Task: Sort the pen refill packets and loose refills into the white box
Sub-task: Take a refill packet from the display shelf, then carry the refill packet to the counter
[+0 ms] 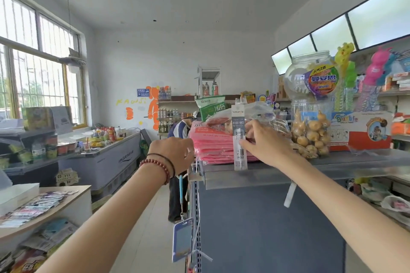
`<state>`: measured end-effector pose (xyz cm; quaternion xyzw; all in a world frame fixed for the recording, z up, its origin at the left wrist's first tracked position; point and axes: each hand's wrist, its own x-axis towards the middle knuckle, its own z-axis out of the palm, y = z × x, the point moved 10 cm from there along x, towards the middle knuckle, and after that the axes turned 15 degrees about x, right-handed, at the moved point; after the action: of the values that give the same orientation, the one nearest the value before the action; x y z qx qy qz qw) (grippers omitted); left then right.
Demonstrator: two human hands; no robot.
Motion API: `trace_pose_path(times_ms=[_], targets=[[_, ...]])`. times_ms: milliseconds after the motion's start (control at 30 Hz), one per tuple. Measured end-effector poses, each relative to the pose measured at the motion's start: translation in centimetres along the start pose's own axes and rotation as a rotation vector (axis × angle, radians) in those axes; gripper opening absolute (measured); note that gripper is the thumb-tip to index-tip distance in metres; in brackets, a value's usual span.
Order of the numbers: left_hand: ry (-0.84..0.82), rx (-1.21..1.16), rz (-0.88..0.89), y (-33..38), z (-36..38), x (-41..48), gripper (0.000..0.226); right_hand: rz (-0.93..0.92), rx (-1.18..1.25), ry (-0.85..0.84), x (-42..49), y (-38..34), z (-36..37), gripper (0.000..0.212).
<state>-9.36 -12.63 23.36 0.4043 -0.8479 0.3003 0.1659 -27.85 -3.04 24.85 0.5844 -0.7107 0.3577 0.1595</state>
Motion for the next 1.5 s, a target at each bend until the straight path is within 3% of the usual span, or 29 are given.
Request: trace_pose_path(times_ms=[167, 267, 433, 567, 800, 900, 1100, 1300, 1500], targets=[[0.028, -0.026, -0.024, -1.1, -1.2, 1.0, 0.028, 0.09, 0.025, 0.019, 2.0, 0.7, 1.7, 0.062], [0.029, -0.053, -0.016, -1.2, -1.7, 0.8, 0.03, 0.1, 0.095, 0.072, 2.2, 0.7, 1.8, 0.053], [0.079, -0.061, 0.009, -1.7, -2.8, -0.8, 0.025, 0.016, 0.401, 0.227, 1.6, -1.6, -0.6, 0.035], [0.086, -0.011, 0.012, -2.3, -2.2, -2.0, 0.025, -0.043, 0.602, 0.302, 1.1, -3.5, -3.4, 0.034], [-0.073, -0.029, 0.007, -0.5, 4.7, -5.7, 0.026, 0.035, 0.812, 0.054, -4.5, -3.1, 1.4, 0.035], [-0.135, -0.014, 0.034, 1.3, 8.3, -8.6, 0.028, 0.137, 0.876, -0.016, -9.0, -1.1, 5.7, 0.025], [-0.238, -0.01, 0.076, 3.8, 12.4, -16.2, 0.025, 0.34, 0.814, -0.286, -20.0, 1.9, 14.4, 0.025], [-0.395, -0.09, 0.026, 5.7, 17.8, -27.0, 0.023, 0.512, 0.85, -0.52, -32.9, 3.4, 21.7, 0.021], [-0.68, -0.14, 0.005, 8.1, 22.8, -40.8, 0.024, 0.657, 0.83, -0.652, -44.3, 2.7, 25.5, 0.016]])
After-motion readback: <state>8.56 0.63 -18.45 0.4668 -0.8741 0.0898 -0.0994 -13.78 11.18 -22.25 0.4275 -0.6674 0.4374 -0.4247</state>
